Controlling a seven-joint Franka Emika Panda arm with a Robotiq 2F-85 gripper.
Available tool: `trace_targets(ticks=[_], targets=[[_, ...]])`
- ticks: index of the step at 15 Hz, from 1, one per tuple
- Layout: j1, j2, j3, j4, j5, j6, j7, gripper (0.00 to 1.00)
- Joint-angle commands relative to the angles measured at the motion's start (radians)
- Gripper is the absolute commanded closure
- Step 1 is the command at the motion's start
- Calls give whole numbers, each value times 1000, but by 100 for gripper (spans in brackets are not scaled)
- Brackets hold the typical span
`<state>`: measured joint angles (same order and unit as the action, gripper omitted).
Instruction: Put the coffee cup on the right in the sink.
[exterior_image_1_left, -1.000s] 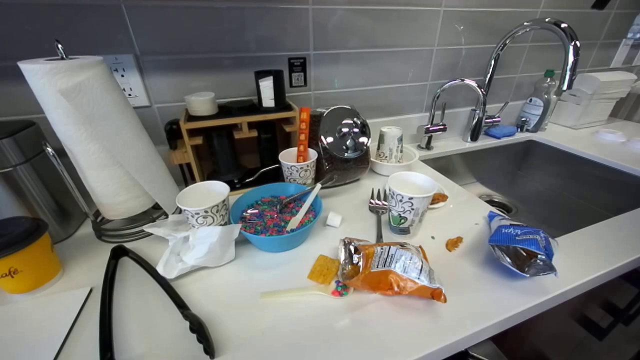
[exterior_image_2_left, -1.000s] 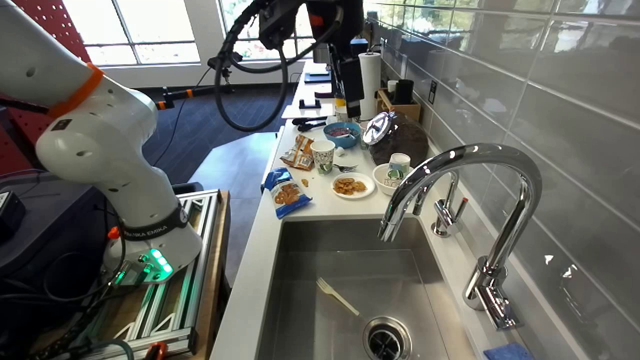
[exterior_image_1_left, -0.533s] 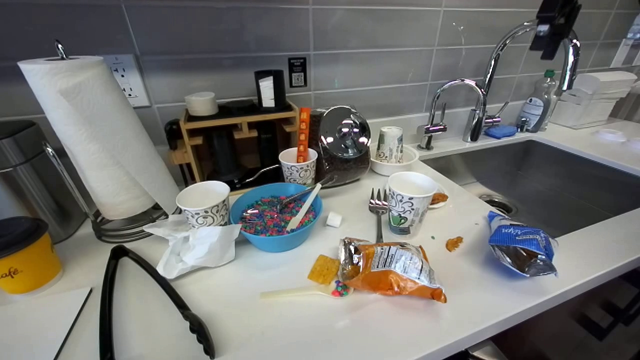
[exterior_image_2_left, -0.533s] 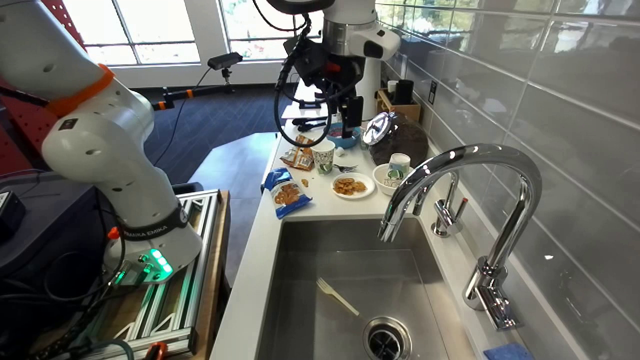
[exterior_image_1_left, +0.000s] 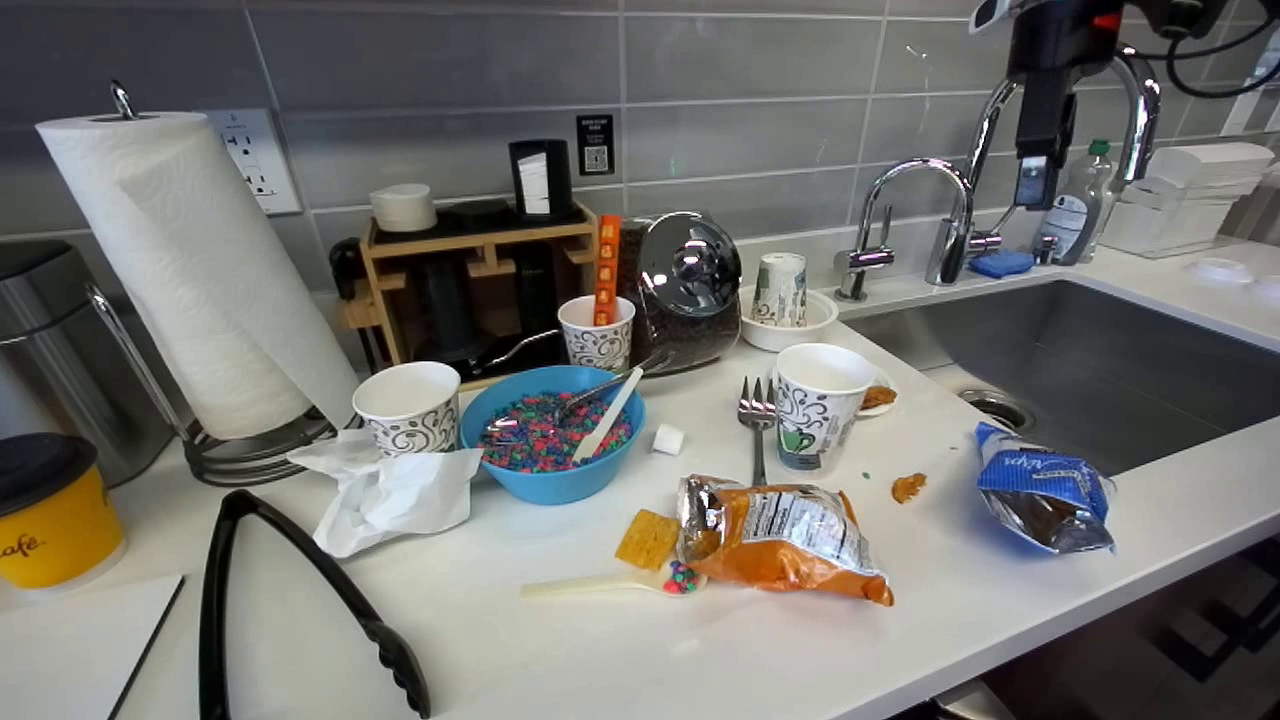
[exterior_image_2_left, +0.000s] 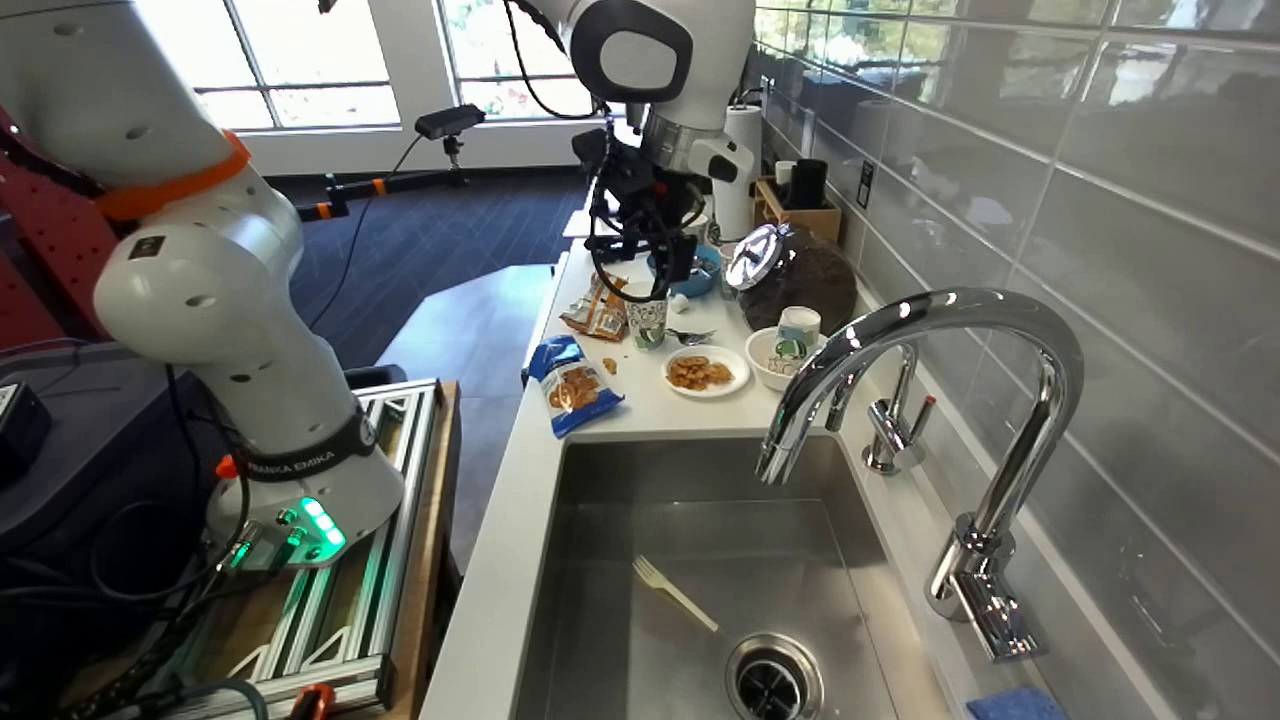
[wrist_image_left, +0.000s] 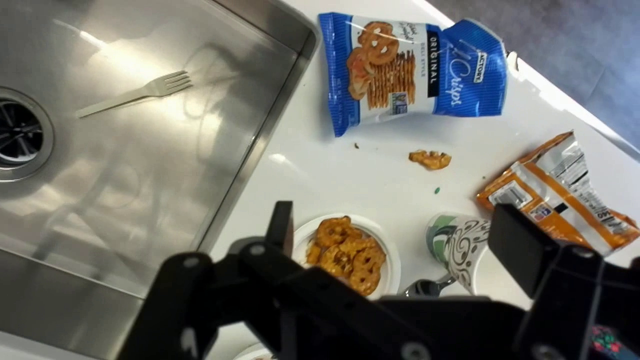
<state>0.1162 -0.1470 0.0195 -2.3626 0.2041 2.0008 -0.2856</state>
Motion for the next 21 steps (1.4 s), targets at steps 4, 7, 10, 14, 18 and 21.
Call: trace_targets(ticks=[4,7,10,14,18,21], targets=[[3,20,44,4,-3,6,25,0],[-5,19,36,6,-3,6,22,0],[14,35,59,0,17,93,28,0],[27,42,95,-51,58,251,167,0],[50,81,129,-97,111,397,277,0],[64,128,151,-107,119,477,341,0]])
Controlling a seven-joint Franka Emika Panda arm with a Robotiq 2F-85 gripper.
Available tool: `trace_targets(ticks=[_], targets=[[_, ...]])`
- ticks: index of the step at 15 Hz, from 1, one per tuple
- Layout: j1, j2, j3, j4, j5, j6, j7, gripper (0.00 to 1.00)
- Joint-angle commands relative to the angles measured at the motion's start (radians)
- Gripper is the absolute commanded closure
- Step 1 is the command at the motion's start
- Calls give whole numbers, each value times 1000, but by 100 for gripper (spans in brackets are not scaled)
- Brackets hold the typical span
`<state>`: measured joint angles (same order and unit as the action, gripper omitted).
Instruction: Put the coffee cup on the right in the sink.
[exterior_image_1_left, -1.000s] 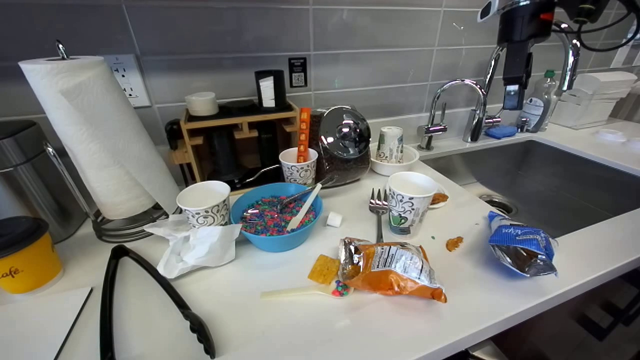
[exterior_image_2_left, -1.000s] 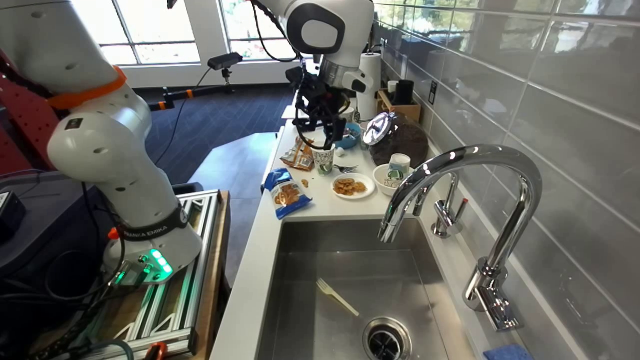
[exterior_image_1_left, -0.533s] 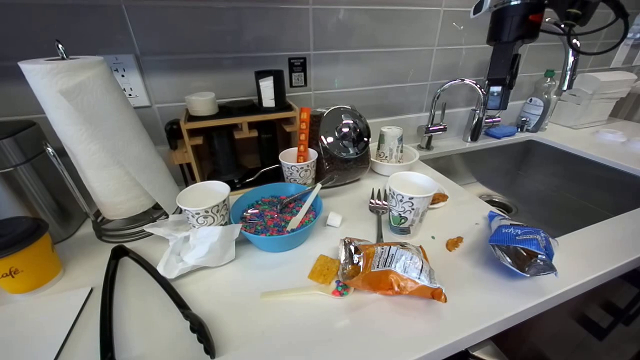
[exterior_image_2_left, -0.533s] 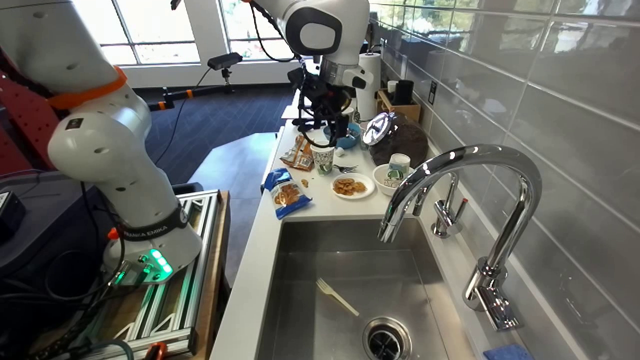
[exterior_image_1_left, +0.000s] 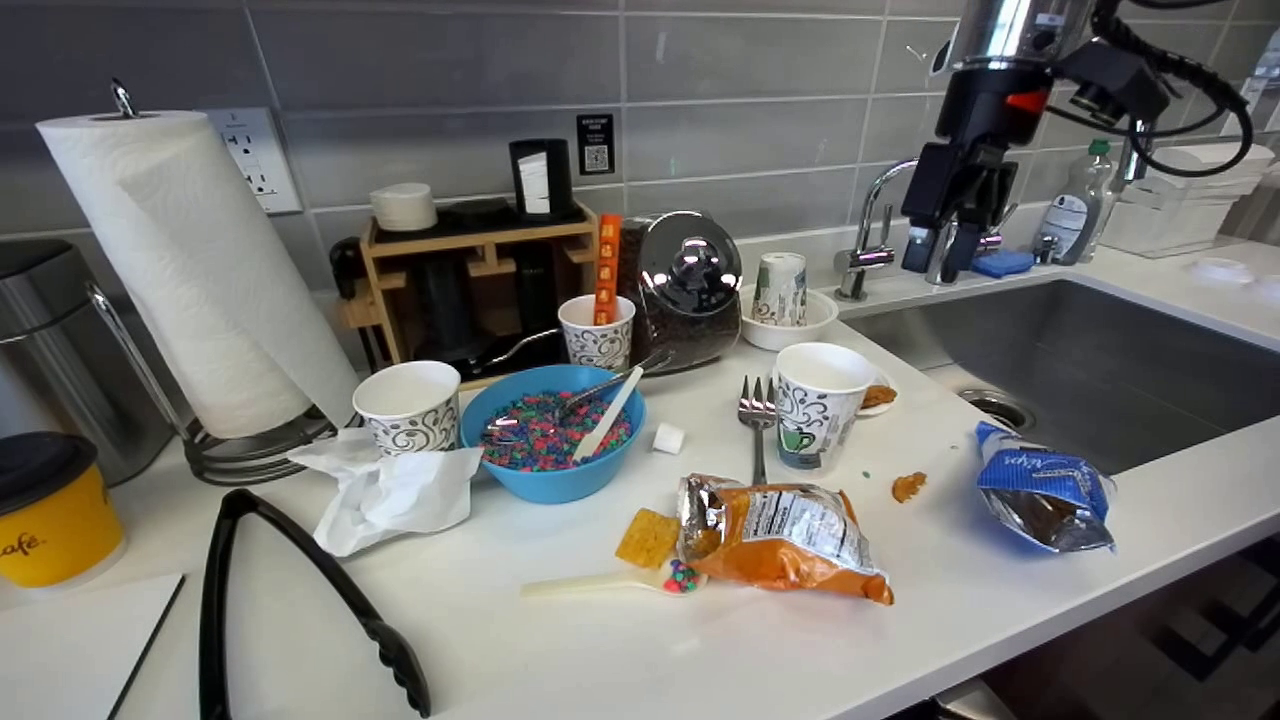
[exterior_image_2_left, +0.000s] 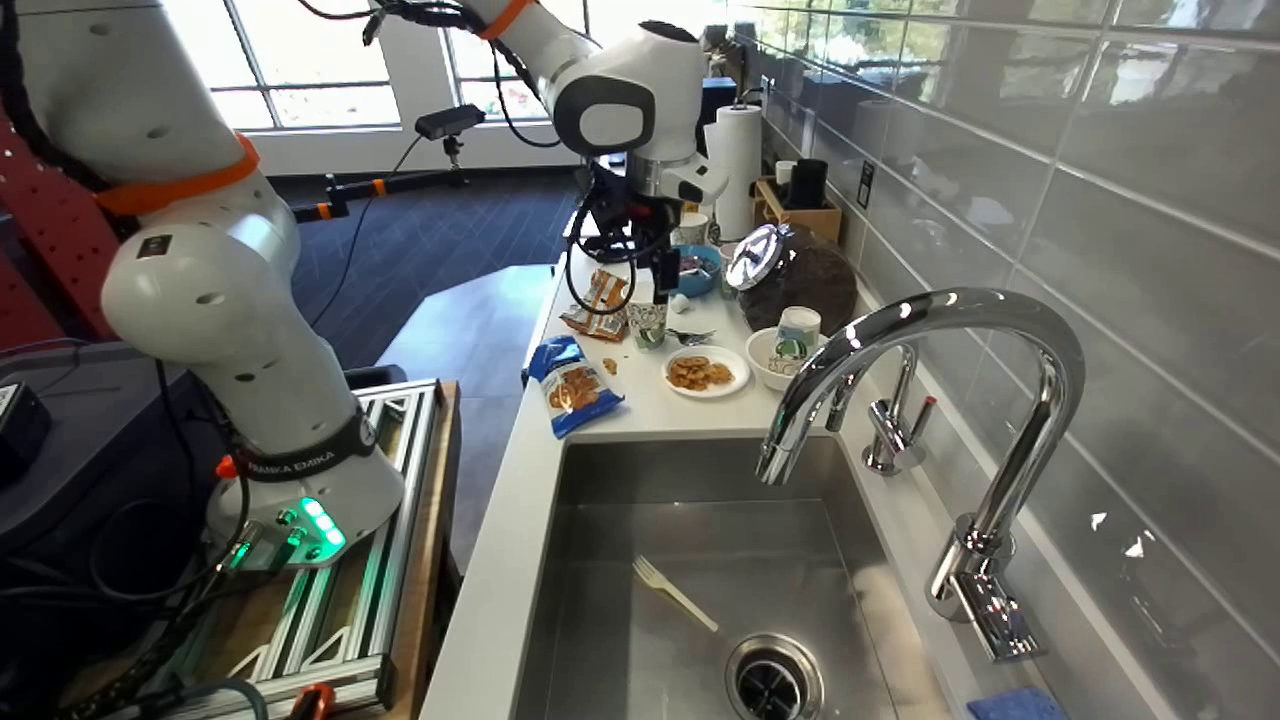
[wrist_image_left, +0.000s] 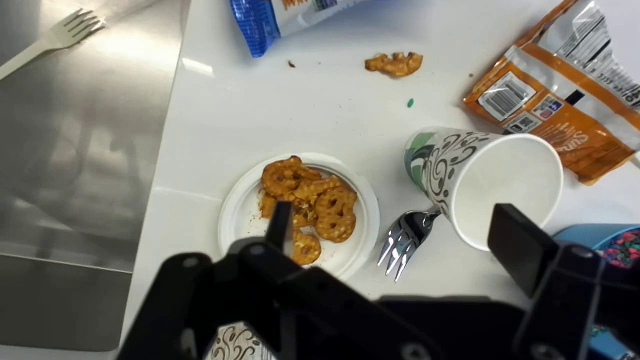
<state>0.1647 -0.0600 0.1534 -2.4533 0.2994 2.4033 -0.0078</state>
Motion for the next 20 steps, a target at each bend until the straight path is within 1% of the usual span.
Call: trace_targets(ticks=[1,5,10,13,16,17,18,20], targets=[[17,60,23,-14,12,91,99,0],[26,143,39,15,-2,154,194,0],[44,225,45,63,-28,208,258,0],[56,270,50,105,-30,224,271,0],[67,306,56,141,-27,214,270,0],[72,314,55,150,-33,210,271,5],[76,322,56,159,-37,206,270,26],[81,329,60,169,-37,200,264,30]])
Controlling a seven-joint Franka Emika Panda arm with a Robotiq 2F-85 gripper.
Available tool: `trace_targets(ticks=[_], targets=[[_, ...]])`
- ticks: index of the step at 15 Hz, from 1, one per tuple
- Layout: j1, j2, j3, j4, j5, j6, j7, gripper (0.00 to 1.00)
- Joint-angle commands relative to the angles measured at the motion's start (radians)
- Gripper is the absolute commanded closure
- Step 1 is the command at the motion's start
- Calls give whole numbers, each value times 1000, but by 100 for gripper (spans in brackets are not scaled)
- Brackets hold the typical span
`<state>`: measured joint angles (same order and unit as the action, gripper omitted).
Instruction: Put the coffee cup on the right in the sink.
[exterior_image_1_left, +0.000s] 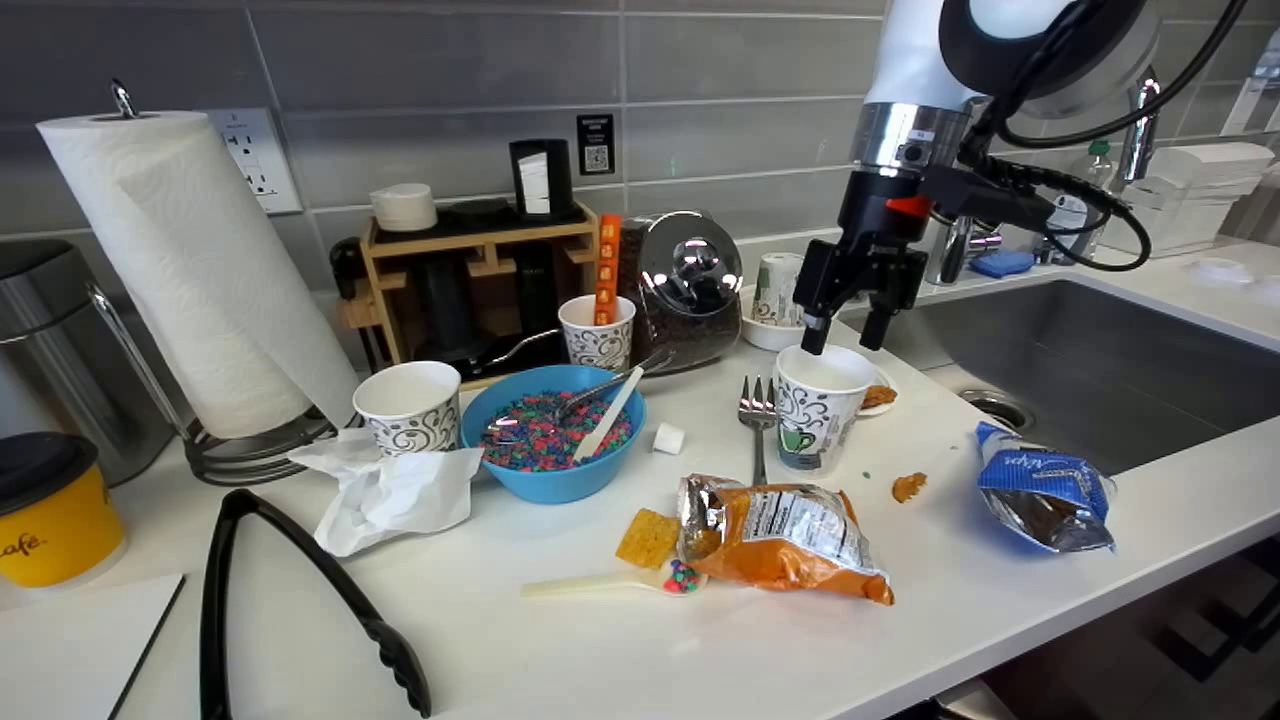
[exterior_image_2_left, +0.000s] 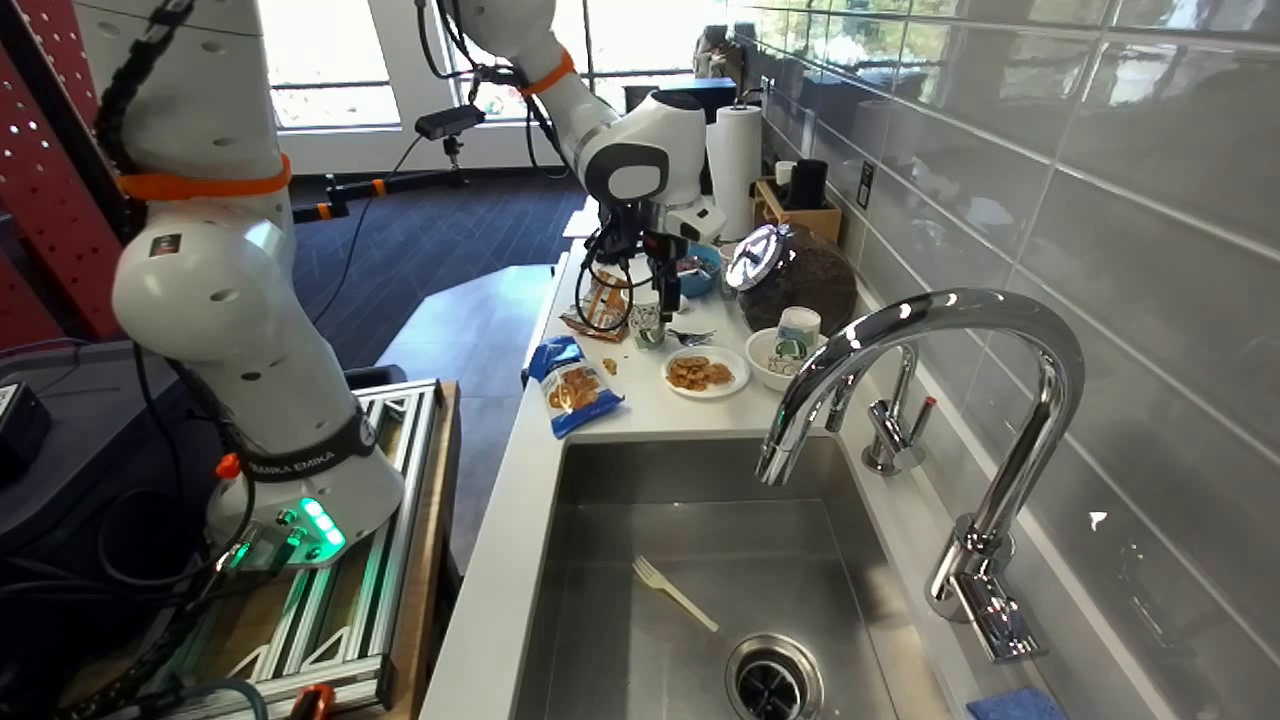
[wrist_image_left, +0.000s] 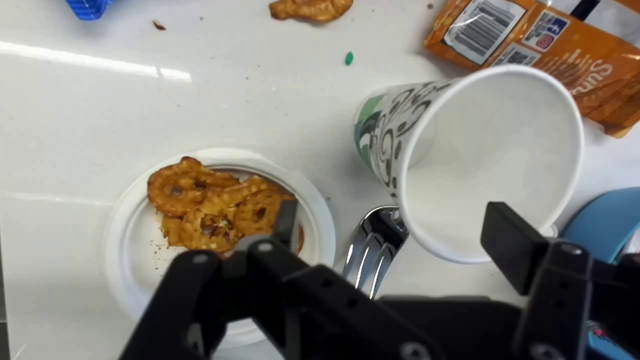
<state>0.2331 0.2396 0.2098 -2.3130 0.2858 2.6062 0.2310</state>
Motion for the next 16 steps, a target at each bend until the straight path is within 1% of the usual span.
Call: trace_targets(ticks=[1,6,9,10,14,15,16], targets=[[17,27,2,30,-29,-7,32,39],[34,5,-3,30,-70,-31,44,78],[35,-5,-1,27,-87,-40,49,99],[36,-10,-1,25,-92,-42,52,100],[35,-44,7,9,-91,-40,43,99],[34,-65,14,-2,-78,-33,36,99],[39,-102,15,-25,-80,-22,56,99]])
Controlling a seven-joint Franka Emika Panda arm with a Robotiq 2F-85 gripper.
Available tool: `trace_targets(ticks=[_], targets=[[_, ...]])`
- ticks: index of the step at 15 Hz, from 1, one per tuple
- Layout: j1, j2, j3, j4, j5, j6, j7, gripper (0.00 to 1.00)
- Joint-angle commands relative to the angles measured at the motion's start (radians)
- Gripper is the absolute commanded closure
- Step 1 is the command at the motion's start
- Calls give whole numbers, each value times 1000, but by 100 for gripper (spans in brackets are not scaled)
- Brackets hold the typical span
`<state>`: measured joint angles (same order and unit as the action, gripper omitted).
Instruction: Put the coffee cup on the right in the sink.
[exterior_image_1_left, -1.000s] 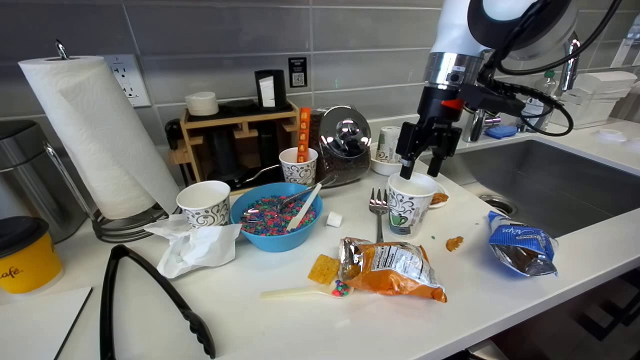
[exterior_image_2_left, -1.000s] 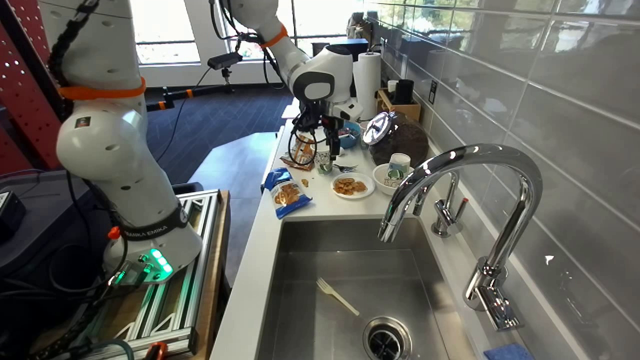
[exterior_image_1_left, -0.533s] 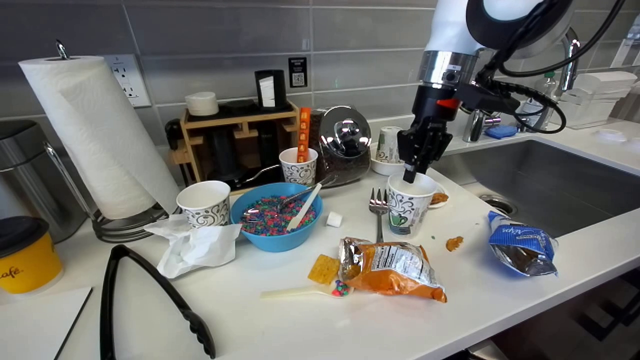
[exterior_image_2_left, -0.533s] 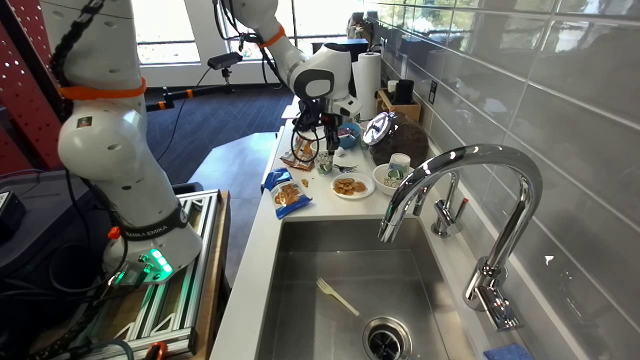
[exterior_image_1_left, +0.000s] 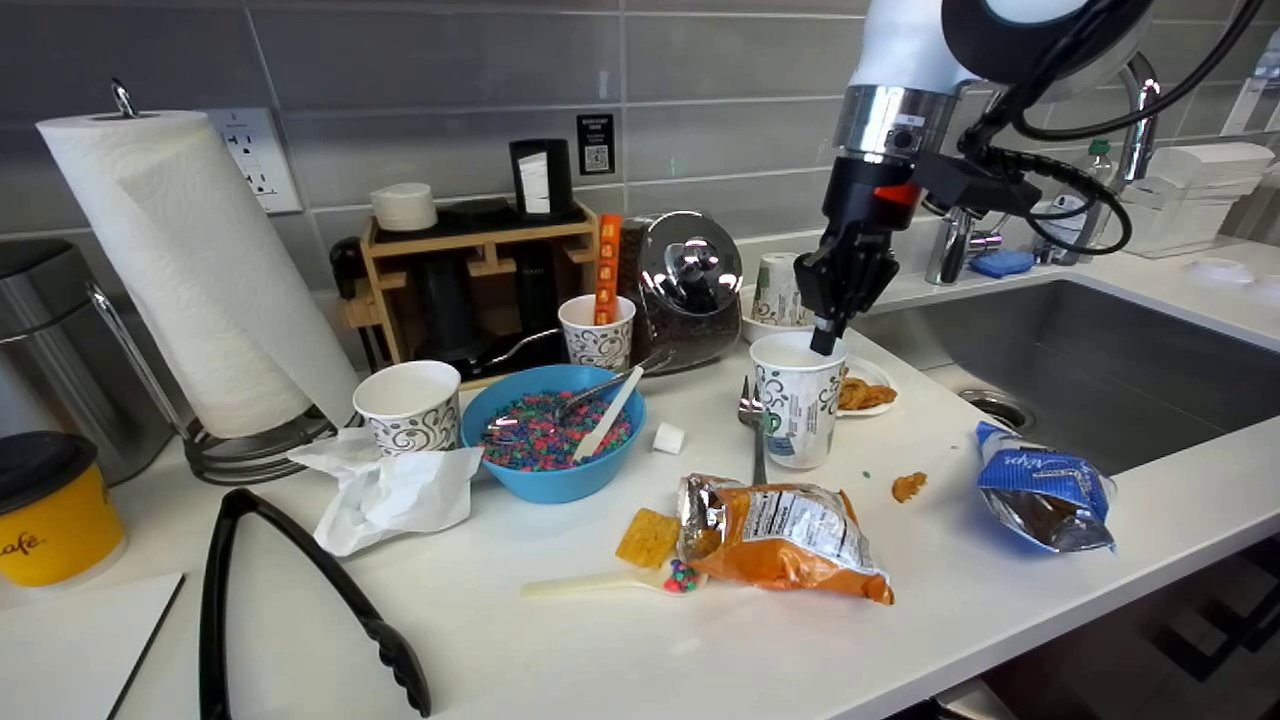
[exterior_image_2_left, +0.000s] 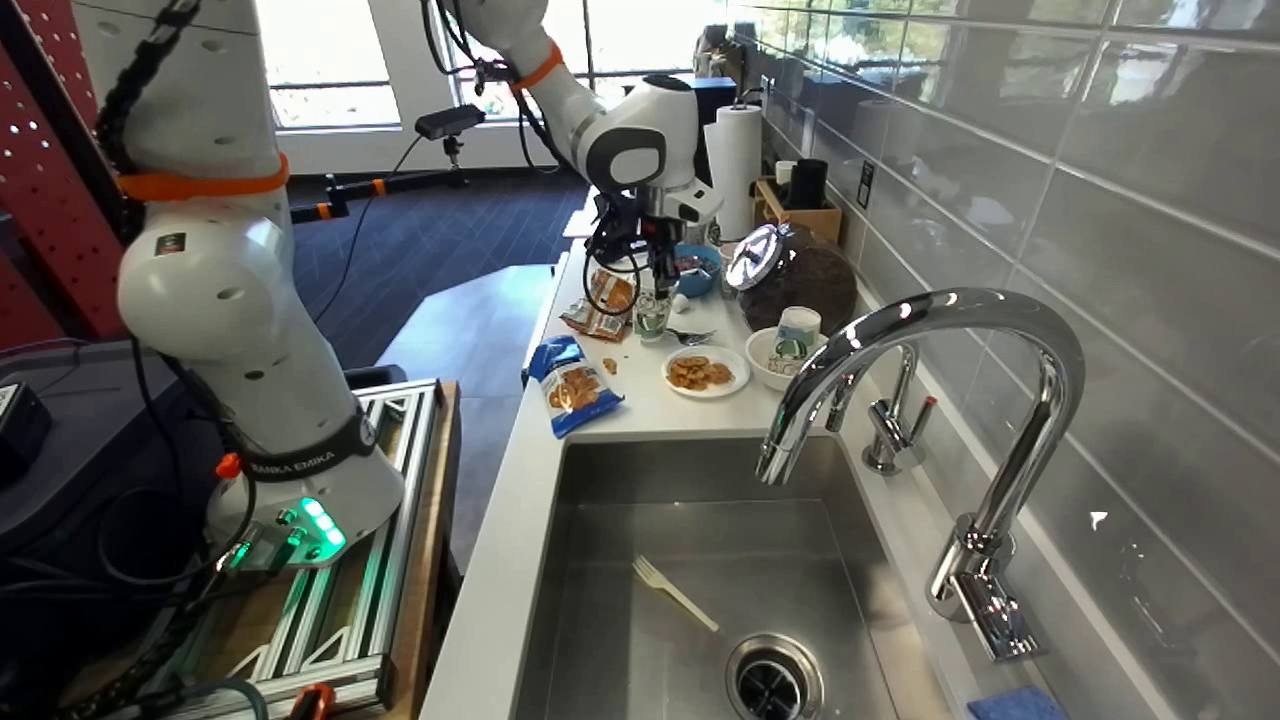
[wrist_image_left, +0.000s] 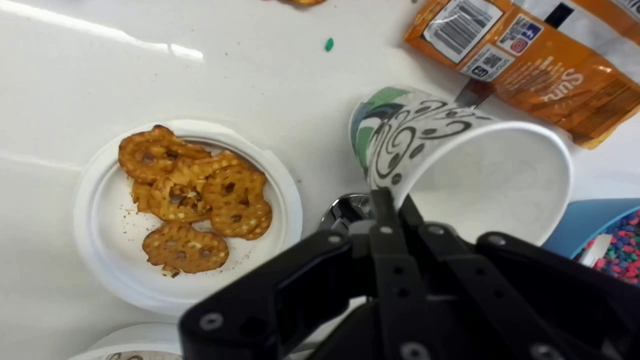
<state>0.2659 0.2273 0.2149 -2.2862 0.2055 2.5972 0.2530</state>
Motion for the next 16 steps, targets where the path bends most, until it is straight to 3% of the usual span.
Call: trace_targets(ticks=[1,6,12,13,14,15,16], targets=[[12,-125,5,-74,-12,-5,63,99],[2,-401,12,-301,-39,85,265,99],[-77,-744,91,-613,-32,216,501,99],[-141,-712,127,-487,-76,138,561,99],[-161,-767,143,-515,-77,136,594,99],[-171,-810,144,-510,-82,117,598,99],[-129,-719,112,-498,-52,164,528,96]])
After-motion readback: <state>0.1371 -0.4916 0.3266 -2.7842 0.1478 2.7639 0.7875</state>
